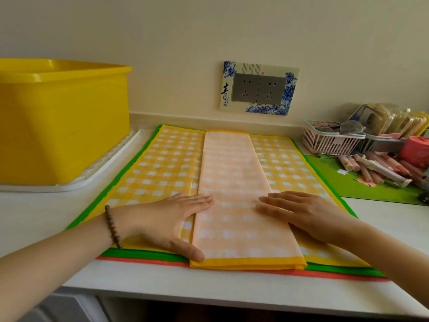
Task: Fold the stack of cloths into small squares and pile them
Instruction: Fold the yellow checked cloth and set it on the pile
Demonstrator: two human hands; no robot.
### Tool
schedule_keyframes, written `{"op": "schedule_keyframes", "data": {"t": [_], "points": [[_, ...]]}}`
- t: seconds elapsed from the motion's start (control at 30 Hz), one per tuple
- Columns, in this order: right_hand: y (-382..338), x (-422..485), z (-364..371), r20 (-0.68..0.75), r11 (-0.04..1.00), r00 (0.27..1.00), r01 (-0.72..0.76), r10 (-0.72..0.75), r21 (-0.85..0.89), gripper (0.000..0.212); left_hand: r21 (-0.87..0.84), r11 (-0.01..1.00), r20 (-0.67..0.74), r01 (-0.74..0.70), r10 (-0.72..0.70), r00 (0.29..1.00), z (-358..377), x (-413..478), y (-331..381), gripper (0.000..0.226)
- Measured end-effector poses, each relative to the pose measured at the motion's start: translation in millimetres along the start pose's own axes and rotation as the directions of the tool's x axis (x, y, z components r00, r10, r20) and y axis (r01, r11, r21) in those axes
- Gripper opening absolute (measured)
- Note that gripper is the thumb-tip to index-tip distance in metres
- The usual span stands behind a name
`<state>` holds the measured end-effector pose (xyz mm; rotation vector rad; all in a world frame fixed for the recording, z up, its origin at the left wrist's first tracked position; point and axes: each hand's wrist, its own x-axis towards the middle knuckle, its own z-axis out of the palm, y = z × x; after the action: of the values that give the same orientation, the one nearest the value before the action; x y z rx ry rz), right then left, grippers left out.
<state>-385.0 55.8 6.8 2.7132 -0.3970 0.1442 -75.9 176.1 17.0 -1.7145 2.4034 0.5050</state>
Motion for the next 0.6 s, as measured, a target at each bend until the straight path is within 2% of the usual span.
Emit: {"op": "schedule_keyframes", "data": {"t": [0.07,0.17,0.27,0.33,0.4,0.47,0.53,0.6], "points": [[0,5,3,0.01,0.997,0.999,-0.032,0.031,0.07,0.048,0.004,1.0,0.024,-0.002,0.002,1.0,-1,0,-1,0.114],[-5,11,-1,-0.01,0.947,0.989,-0.137,0.146,0.29,0.049,-0.052,0.999,0.019,-0.009,0.01,1.0,-4,0,-2,0.111],[-5,14,-4,0.107,0.826,0.947,-0.318,0.304,0.466,0.056,-0.306,0.952,-0.124,-0.012,-0.027,0.992,-6,3,-8,0.11],[-4,20,-2,0.055,0.727,0.922,-0.337,0.383,0.599,0.039,-0.485,0.874,-0.212,-0.036,-0.078,0.974,-8,7,-14,0.116],[-1,30,0,0.004,0.641,0.859,-0.385,0.512,0.664,0.019,-0.625,0.78,-0.239,-0.02,-0.167,0.957,-11,11,-16,0.111],[5,41,3,0.031,0.528,0.768,-0.468,0.64,0.708,0.026,-0.725,0.689,-0.251,-0.004,-0.259,0.933,-13,18,-19,0.112],[11,51,5,0.087,0.41,0.709,-0.498,0.7,0.764,0.032,-0.772,0.634,-0.297,-0.052,-0.287,0.911,-13,29,-28,0.128],[18,60,8,0.123,0.339,0.683,-0.501,0.72,0.796,0.037,-0.783,0.615,-0.337,-0.09,-0.298,0.893,-14,39,-30,0.117]]}}
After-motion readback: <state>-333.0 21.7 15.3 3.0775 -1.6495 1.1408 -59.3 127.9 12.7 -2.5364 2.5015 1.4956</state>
